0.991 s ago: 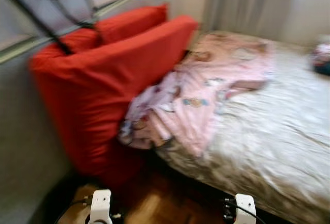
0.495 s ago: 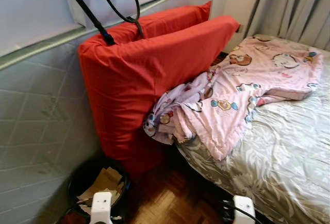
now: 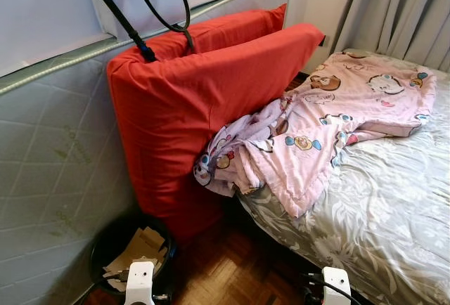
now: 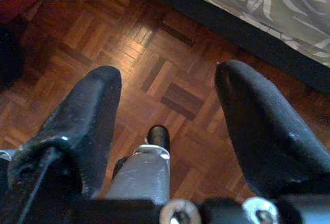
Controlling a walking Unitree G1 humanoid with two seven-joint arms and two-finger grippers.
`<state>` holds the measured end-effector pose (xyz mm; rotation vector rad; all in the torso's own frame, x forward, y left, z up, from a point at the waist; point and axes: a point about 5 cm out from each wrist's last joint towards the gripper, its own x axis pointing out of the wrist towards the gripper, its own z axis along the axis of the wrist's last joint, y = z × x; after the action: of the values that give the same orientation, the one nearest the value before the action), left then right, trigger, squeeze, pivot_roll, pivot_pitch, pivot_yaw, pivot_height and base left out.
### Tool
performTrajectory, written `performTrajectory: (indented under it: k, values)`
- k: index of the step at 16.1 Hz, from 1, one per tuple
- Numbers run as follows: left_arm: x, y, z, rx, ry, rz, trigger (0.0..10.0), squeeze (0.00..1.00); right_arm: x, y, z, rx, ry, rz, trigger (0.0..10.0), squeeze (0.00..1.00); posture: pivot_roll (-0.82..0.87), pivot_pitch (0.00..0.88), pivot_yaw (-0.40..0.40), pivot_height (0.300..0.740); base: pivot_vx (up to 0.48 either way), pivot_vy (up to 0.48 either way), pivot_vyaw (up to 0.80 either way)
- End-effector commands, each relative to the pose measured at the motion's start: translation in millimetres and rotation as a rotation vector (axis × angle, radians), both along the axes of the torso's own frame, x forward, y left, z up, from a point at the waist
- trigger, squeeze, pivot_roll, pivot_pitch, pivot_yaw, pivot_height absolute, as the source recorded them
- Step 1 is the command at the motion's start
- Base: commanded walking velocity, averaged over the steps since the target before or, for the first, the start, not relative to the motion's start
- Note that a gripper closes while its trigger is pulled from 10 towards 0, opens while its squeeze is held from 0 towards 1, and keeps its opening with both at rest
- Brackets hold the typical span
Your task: Clean up the room
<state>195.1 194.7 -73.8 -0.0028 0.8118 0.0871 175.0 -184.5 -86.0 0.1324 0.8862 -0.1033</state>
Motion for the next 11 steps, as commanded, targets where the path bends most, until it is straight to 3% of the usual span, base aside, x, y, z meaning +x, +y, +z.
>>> performTrajectory:
  k: [1, 11]
  values:
    - [-1.4, 2.7, -0.6, 0.004, 0.008, 0.013, 10.0, 0.00, -2.0, 0.7, -1.0, -0.004, 0.006, 0.007, 10.0, 0.00, -0.02, 0.000, -0.004, 0.740, 0.296, 0.000, 0.00]
    - [-2.5, 3.8, -1.1, 0.011, 0.015, 0.015, 10.0, 0.00, -2.5, 2.4, -1.3, 0.015, 0.007, 0.023, 10.0, 0.00, -0.02, 0.000, -0.002, 0.740, 0.346, 0.000, 0.00]
